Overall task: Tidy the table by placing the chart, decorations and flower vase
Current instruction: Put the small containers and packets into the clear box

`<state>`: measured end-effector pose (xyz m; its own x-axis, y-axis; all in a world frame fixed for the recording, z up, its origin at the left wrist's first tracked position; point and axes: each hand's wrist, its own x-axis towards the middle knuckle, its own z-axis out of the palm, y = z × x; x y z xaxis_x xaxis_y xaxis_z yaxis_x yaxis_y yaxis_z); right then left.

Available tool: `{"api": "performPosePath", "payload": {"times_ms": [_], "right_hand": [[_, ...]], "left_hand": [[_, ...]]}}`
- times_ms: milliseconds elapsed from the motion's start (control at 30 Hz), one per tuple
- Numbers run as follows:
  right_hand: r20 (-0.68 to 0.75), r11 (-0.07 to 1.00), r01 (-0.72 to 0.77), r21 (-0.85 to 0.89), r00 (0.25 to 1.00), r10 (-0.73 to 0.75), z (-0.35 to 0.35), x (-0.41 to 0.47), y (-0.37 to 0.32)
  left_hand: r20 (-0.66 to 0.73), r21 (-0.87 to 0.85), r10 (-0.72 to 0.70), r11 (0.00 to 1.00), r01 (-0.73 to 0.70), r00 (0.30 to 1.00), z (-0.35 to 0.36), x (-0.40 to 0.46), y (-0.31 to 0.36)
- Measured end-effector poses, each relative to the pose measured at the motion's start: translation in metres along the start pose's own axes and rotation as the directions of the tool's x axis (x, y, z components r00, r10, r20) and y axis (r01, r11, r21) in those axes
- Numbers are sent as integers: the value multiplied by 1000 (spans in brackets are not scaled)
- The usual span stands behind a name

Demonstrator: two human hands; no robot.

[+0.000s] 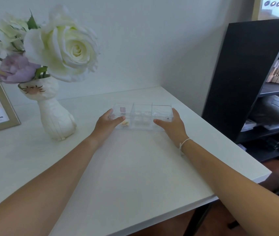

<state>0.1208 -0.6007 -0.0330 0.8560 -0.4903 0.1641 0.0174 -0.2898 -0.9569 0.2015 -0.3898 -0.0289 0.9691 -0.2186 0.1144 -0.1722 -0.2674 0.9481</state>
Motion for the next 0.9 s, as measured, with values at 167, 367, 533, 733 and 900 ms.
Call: {"api": "performPosePath", "payload": {"times_ms": [167, 367, 533, 733, 900], "right_hand": [[27, 999, 7, 37, 1000, -8, 3, 24, 2], [44, 998, 37, 58, 998, -39, 14, 70, 5], [97, 995, 62, 76, 993, -70, 31, 120, 8], [149, 988, 70, 135, 985, -90, 56, 177, 10], [176, 987, 72, 143, 980, -97, 75, 217, 13]], "left_hand": [[-75, -13, 14, 1000, -15, 997, 5, 12, -1], [-183, -64, 33, 997, -45, 983, 16, 40, -1], [-243, -96, 32, 994, -57, 970, 19, 78, -3], [-330, -84, 38, 994, -70, 943, 20, 123, -8], [-358, -80, 14, 996, -46, 934, 17, 152, -10]]}}
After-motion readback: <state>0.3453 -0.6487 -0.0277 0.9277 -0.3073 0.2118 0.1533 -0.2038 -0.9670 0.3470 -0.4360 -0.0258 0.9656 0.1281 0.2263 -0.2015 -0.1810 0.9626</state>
